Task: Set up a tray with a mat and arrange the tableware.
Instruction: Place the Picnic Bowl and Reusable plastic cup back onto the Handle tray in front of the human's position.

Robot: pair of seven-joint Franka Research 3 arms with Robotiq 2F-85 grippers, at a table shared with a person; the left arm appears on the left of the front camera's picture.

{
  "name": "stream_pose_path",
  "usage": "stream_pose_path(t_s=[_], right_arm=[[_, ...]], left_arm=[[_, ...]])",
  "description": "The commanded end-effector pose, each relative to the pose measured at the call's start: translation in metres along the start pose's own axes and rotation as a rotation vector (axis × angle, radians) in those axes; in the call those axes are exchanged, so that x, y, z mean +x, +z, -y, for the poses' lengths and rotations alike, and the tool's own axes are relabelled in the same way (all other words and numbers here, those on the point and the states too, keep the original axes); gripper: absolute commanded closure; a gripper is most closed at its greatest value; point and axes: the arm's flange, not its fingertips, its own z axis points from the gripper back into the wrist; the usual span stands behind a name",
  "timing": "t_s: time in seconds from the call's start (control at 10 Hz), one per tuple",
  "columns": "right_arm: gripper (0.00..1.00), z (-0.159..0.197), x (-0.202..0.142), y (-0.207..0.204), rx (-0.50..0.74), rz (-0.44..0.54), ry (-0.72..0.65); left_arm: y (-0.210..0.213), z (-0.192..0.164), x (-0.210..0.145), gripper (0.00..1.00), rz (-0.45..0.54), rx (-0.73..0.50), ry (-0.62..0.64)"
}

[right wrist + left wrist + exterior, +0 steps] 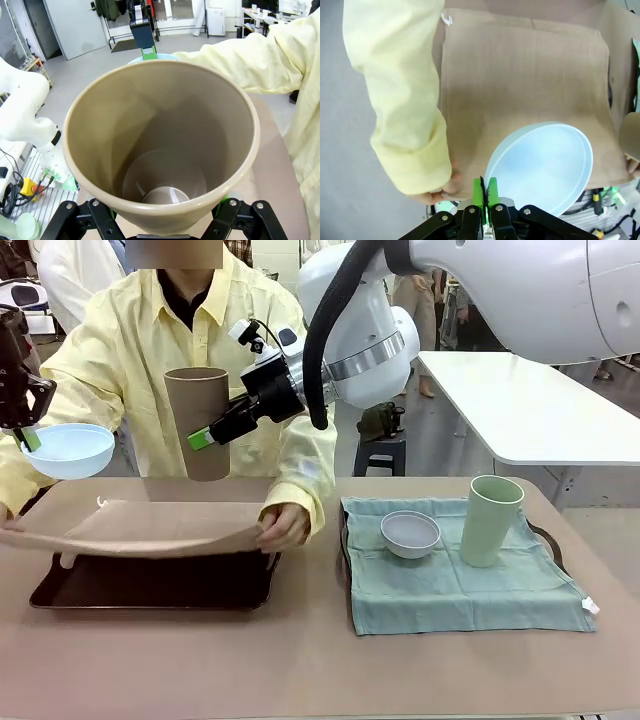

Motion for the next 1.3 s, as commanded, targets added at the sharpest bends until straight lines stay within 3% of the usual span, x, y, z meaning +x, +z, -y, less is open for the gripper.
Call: stream_pose_path(t_s=[0.0, 1.2], right_arm=[[0.71, -0.0010, 0.0005, 0.0011, -0.003, -0.001, 0.009], [0.71, -0.0010, 0.0005, 0.0011, -0.003, -0.001, 0.009]], left_arm=[[0.0017, -0.0003, -0.0005, 1.00, 0.017, 0.008, -0.003], [0.0017, -0.0003, -0.0005, 1.00, 0.017, 0.008, -0.003]])
